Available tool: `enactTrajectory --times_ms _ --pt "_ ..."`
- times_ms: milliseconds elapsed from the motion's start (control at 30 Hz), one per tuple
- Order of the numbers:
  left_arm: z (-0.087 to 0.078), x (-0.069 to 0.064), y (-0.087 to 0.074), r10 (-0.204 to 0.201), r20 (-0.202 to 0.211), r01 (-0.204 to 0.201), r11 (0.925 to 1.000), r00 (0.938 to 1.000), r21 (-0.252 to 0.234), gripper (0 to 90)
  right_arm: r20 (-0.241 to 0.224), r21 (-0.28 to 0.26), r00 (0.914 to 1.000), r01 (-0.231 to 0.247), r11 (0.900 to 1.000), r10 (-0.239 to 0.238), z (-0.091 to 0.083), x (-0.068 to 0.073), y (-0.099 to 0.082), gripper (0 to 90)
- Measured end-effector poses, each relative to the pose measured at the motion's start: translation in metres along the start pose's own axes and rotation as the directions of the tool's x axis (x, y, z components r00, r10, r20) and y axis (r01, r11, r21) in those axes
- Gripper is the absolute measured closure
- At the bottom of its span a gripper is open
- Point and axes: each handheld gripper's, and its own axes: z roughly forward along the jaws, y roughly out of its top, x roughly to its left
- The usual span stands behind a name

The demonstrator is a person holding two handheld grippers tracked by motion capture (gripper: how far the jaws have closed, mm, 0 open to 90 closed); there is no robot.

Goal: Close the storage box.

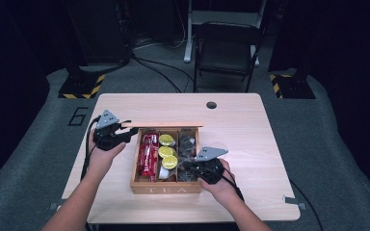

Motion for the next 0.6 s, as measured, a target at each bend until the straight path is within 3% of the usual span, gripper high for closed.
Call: enactTrajectory --times_ms 600 --pt "0.0 0.001 0.001 0.0 0.001 0.0 1.0 1.0 0.001 56.7 -0.034 0.017 0.9994 0.003 0.9998 -0.003 -0.019 -0.006 0.02 90.0"
